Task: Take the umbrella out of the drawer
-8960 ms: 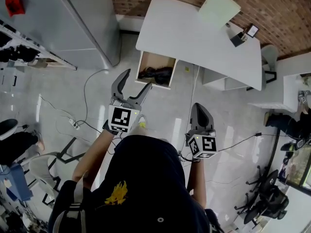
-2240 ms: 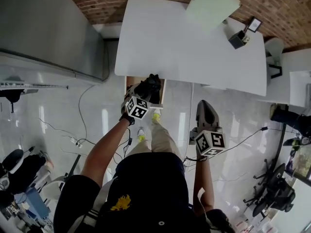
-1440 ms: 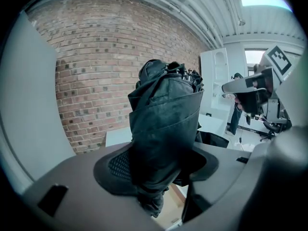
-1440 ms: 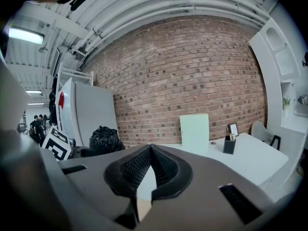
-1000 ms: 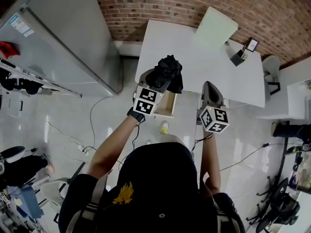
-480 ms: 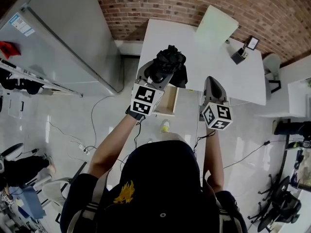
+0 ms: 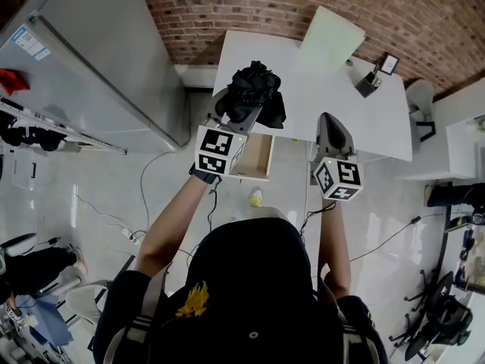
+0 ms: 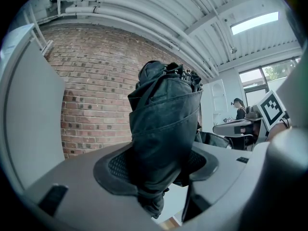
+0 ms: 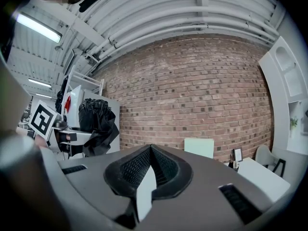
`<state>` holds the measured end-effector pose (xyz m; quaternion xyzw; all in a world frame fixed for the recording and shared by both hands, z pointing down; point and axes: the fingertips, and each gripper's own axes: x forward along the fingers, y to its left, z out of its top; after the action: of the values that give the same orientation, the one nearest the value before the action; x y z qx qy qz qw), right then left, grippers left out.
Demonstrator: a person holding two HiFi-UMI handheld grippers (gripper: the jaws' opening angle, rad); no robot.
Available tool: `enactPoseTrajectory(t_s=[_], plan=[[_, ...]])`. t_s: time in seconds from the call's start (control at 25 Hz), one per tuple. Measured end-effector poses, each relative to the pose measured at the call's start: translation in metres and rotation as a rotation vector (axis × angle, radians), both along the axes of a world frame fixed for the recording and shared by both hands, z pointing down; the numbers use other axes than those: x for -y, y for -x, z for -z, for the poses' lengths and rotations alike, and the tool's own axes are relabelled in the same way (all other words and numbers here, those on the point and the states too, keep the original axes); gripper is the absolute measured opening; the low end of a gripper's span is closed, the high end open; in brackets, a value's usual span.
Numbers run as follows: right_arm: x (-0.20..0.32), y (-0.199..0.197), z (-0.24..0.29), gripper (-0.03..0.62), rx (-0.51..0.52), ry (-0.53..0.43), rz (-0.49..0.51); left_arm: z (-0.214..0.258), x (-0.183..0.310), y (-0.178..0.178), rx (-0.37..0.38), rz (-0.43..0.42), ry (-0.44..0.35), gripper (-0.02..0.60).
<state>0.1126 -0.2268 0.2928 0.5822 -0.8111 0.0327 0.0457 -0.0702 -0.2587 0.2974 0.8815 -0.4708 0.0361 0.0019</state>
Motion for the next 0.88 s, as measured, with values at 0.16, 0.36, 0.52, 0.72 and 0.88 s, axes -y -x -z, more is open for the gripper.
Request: enactPoseTrajectory(t_s=[0.16,0.36,0.52,0.72,0.88], plan=[[-0.002,-0.001,0.005,0.025,-0.003,-0.013,0.001,0.001,0.001,0.0,-0.011,0.005,0.007,0.279],[-0.004,-0.008,0.011,0.025,-0.01,-0.045,-0.027,0.0,0.002,0.0,-0.016,0.012,0.014,0.279],[-0.004,-0.01,0.01,0.025,-0.006,-0.043,-0.028,0.0,0.0,-0.001,-0.014,0.01,0.014,0.279],[-0.003,-0.004,0.013,0.025,-0.012,-0.048,-0.013,0.002,0.0,-0.001,-0.015,0.011,0.01,0.279],[-0.002,-0.002,0.013,0.025,-0.02,-0.05,-0.007,0.002,0.001,0.0,-0.018,0.01,0.012,0.279]])
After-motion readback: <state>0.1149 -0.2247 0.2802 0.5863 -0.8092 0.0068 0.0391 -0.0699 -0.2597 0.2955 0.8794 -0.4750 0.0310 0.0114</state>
